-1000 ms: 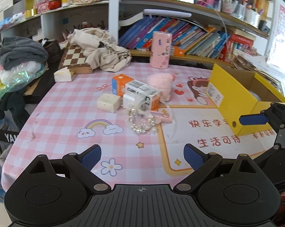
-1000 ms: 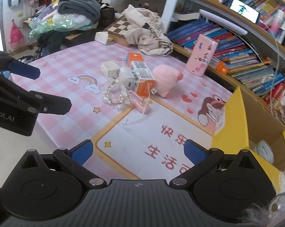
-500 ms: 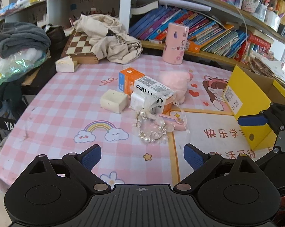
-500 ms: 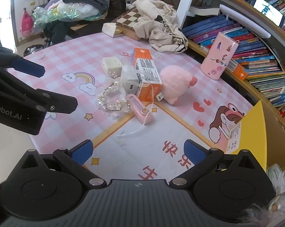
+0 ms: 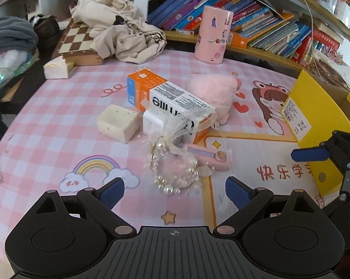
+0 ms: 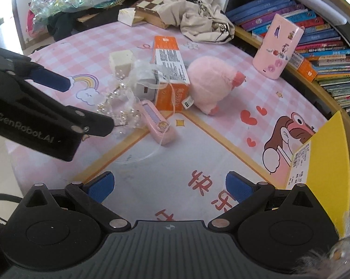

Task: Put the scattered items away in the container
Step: 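Close the left tool on the pearl bracelet while the right tool grasps the pink lighter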

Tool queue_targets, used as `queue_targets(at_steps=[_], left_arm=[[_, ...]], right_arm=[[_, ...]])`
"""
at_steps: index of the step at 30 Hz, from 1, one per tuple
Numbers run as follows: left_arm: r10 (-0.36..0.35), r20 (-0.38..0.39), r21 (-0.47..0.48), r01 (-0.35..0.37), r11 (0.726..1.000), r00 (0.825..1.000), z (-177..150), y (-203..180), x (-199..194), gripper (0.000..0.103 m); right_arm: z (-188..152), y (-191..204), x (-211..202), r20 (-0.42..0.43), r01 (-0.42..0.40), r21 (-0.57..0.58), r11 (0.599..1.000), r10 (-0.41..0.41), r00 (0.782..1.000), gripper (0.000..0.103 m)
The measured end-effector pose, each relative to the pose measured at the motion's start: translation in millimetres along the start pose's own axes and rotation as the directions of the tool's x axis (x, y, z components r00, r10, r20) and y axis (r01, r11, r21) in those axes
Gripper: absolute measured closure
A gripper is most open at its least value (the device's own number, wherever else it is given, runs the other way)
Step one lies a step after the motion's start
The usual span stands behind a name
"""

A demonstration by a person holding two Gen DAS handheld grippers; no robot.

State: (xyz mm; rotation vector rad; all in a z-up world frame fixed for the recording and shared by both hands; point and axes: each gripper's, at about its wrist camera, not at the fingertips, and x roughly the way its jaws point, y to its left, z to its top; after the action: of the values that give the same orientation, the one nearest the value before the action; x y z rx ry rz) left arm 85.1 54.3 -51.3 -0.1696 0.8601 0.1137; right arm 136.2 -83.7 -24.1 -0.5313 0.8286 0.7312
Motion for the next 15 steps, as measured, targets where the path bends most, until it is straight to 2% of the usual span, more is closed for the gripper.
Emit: queue_targets(at_steps=[6, 11, 15], left_arm=[[0.046, -0.006, 0.068, -0.046, 0.997, 0.999, 10, -8, 24, 0.009], [0.059, -0.020, 0.137, -0.056, 0.989, 0.998, 12, -14, 39, 0.010], [0.078, -0.048, 0.165, -0.069, 0.984, 0.996, 11, -13, 51, 0.018]], right_arm=[[4, -9, 12, -0.019, -0.015, 0.005, 1.000, 0.015, 1.000, 0.000], [8, -13, 20, -0.030, -0.037, -0.006, 0.999, 0.037, 0.999, 0.000], [13, -13, 26, -0.033, -0.059, -0.013, 0.998, 0.058, 0.998, 0.000]])
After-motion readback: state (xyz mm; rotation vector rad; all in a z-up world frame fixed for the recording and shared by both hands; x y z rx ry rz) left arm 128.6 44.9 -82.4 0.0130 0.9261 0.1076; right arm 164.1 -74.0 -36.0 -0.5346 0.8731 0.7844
